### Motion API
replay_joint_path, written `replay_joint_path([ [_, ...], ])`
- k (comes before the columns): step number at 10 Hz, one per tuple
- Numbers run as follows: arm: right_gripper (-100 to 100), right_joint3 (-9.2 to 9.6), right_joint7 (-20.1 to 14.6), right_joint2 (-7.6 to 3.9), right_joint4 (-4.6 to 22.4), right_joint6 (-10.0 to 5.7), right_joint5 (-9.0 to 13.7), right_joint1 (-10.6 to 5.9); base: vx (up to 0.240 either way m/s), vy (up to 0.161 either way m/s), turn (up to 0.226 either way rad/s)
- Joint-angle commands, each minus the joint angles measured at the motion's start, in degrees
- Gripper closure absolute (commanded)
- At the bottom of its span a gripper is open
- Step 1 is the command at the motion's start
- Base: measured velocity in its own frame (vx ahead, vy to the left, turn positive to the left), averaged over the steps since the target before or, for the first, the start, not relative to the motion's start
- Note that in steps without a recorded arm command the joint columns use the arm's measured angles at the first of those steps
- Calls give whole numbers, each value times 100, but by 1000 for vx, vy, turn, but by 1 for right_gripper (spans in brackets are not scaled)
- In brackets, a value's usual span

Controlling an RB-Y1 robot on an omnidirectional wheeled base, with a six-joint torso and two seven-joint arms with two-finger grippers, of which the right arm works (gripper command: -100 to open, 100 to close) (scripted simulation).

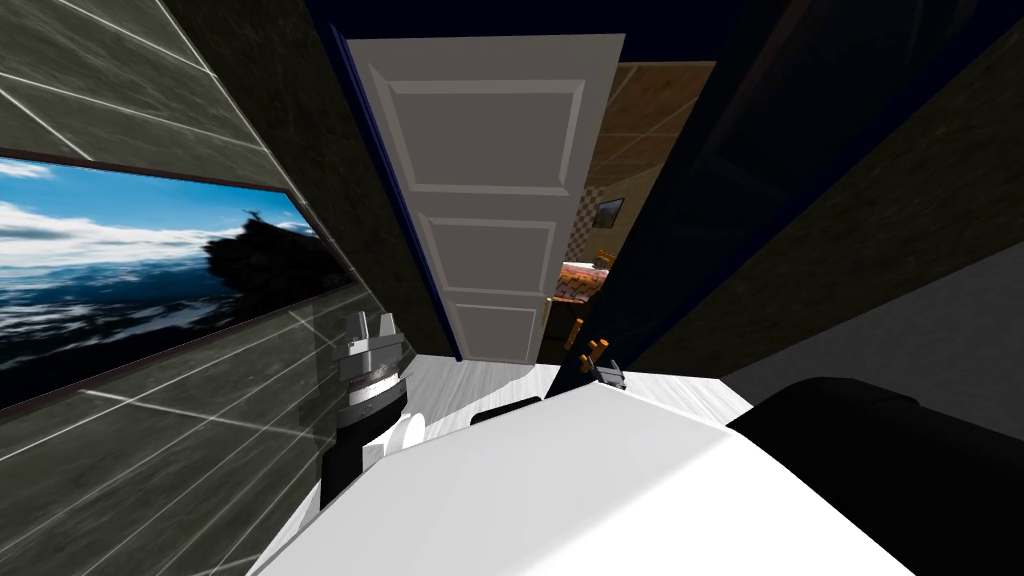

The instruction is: Pull the door open

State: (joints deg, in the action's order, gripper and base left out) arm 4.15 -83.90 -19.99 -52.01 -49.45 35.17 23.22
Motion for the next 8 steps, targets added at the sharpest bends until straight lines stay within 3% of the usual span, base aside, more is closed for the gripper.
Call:
replay_joint_path([
  [1, 100, -170, 24, -124, 121, 133, 87, 164, -43, -7, -6],
  [5, 100, -170, 24, -124, -3, 133, 87, 164, -29, 3, -10],
  [8, 100, -170, 24, -124, 121, 133, 87, 164, 5, 1, -2],
])
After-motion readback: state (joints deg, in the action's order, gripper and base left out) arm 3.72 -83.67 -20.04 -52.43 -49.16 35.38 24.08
